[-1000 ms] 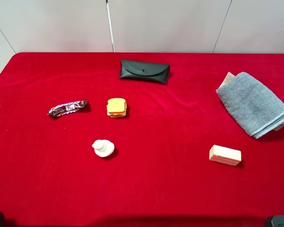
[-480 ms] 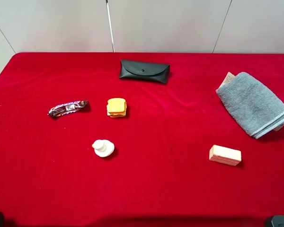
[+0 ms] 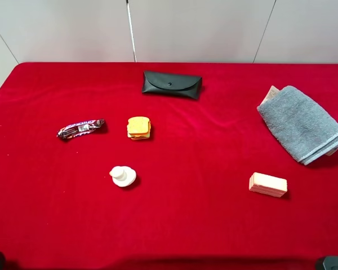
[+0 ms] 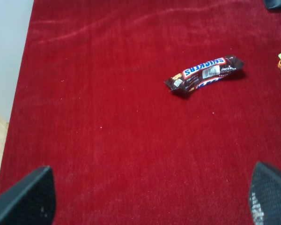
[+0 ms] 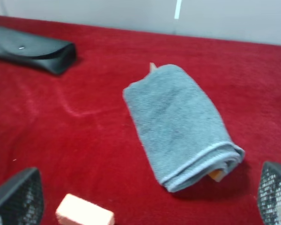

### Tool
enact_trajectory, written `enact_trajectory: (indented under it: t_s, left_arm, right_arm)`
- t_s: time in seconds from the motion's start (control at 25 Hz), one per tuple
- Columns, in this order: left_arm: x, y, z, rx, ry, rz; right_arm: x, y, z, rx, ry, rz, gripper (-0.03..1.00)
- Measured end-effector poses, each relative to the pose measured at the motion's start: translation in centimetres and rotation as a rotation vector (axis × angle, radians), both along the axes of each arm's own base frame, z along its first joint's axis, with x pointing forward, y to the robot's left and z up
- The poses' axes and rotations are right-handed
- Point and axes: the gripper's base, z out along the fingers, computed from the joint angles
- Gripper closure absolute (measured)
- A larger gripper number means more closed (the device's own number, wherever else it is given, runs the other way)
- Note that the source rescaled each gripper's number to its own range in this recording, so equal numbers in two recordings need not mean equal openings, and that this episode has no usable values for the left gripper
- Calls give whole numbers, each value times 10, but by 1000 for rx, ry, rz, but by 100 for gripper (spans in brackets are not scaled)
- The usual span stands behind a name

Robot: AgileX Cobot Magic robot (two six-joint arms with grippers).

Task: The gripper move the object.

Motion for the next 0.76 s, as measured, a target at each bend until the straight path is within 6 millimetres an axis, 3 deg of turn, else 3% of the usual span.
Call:
enact_trajectory:
  t_s: [0.24, 0.76]
  left_arm:
    - [0, 0, 0, 0, 0, 0]
    - [0, 0, 0, 0, 0, 0]
  right_arm:
    - [1, 0, 0, 0, 0, -98, -3]
    - [1, 1, 0, 1, -1, -103, -3]
